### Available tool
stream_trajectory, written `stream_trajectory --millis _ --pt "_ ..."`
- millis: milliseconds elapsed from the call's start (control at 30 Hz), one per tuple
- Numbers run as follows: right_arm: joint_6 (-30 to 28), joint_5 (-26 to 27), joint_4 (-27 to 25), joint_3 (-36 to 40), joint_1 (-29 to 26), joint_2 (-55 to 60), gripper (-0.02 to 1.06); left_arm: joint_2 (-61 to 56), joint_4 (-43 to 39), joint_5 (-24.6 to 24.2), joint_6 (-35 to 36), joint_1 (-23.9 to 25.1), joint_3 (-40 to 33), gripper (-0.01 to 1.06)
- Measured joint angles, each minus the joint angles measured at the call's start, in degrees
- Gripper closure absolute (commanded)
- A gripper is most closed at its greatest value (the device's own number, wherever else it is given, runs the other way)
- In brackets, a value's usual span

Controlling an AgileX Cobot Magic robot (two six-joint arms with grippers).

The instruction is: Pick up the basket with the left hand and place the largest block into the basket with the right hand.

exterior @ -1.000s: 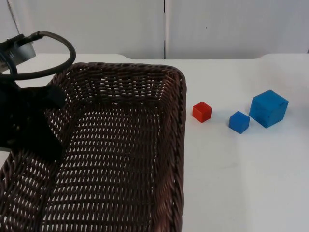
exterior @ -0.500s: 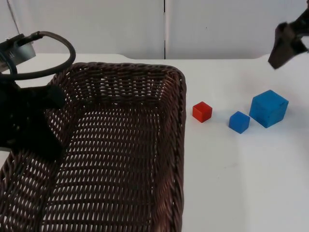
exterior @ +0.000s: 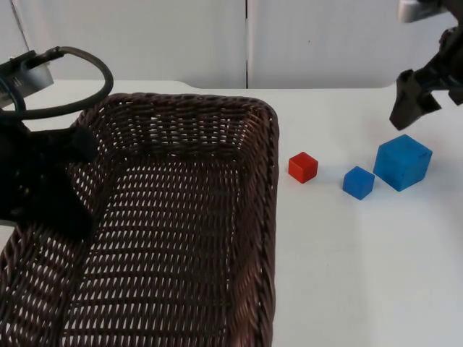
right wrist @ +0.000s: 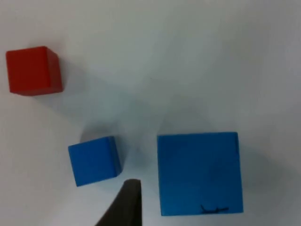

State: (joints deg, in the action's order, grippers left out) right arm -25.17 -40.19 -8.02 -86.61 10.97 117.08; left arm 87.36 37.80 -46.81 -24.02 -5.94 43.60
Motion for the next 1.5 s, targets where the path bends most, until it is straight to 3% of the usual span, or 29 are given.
stream_trajectory --millis 900,1167,1267,1367,1400,1500 --pt "-0.1 8.6 -1.4 -0.1 0.0 10.7 0.2 0.0 0.0 0.0 -0.1 0.0 0.0 1.05" --pt "-0.1 8.9 -1.4 -0.1 0.0 11.5 0.27 0.0 0.0 0.1 -0.1 0.0 0.0 1.05" --pt "-0.1 8.7 -1.5 -0.1 0.0 11.5 0.32 0.0 0.0 0.1 -0.1 0.0 0.0 1.05" --pt "-0.1 8.7 -1.5 -0.1 0.0 11.8 0.5 0.0 0.0 0.1 -0.1 0.0 0.0 1.05" --pt "-0.1 8.6 -1.5 -0.1 0.0 11.9 0.5 0.0 0.0 0.1 -0.1 0.0 0.0 1.05" --pt "-0.1 8.2 -1.5 -0.1 0.0 11.9 0.84 0.0 0.0 0.1 -0.1 0.0 0.0 1.05"
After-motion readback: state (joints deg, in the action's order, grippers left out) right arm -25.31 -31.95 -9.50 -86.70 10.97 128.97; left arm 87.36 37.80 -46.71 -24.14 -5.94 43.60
